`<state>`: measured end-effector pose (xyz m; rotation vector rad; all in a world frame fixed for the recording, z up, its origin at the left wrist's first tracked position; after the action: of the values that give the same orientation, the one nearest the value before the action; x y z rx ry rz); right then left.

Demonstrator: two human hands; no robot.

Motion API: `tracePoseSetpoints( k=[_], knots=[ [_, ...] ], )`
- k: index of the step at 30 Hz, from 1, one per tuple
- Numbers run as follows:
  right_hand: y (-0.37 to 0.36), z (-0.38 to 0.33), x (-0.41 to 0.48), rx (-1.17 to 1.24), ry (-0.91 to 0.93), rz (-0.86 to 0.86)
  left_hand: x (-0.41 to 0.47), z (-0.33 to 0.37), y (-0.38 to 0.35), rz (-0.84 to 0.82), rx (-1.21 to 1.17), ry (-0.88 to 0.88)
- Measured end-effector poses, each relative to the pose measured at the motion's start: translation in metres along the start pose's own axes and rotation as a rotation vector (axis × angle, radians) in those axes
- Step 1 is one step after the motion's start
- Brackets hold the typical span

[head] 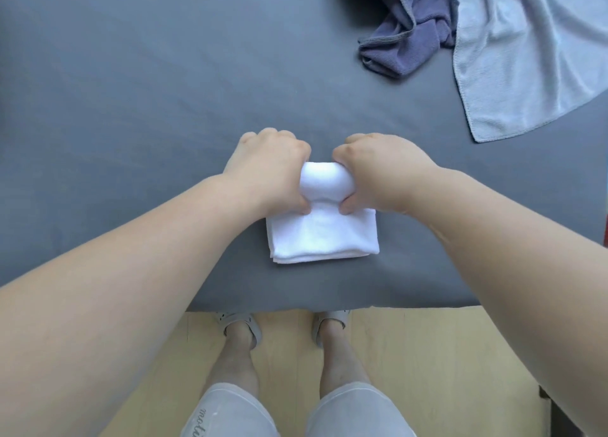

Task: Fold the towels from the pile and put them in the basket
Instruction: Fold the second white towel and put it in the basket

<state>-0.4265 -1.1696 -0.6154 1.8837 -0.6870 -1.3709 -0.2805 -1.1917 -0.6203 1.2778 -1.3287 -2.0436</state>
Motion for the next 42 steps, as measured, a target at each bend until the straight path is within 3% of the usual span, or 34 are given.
tracePoseSetpoints(
  k=[9,13,18,24,28,31,36,39,42],
  knots=[
    [0.004,0.013,-0.018,0.087,-0.030,0.606,-0.003,-0.006,0.015,0.513,0.091,-0.111],
    [-0.023,0.002,-0.047,0.150,0.059,0.699,-0.032,0.003,-0.006,0.703,0.040,-0.130],
    [-0.058,-0.007,-0.073,0.122,0.084,0.645,-0.074,0.020,-0.042,0.518,-0.039,-0.032],
    [-0.082,-0.010,-0.080,0.070,-0.013,0.440,-0.084,0.037,-0.072,0.282,0.043,0.006],
    [-0.079,-0.025,-0.082,0.001,-0.057,0.460,-0.085,0.037,-0.092,0.199,0.057,0.027],
    [-0.055,-0.030,-0.065,0.032,-0.082,0.555,-0.087,0.033,-0.103,0.171,0.056,0.020],
    [-0.068,-0.023,-0.028,0.051,-0.207,0.361,-0.089,0.025,-0.087,0.249,-0.102,-0.016],
    [-0.079,-0.021,-0.027,0.068,-0.214,0.328,-0.077,0.021,-0.062,0.302,-0.206,0.061],
    [-0.078,-0.022,-0.028,0.090,-0.213,0.324,-0.053,0.023,-0.047,0.226,-0.143,0.088]
  ],
)
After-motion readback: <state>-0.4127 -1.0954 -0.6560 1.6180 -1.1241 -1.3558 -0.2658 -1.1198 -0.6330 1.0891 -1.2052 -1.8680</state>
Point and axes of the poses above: each hand's wrist, its own x-axis towards the middle knuckle, its own y-axis out of the back of the hand, z = x × y, the point moved 4 cm from there along x, towards the middle knuckle, and after that the axes turned 3 degrees about x, right-handed, at the moved point
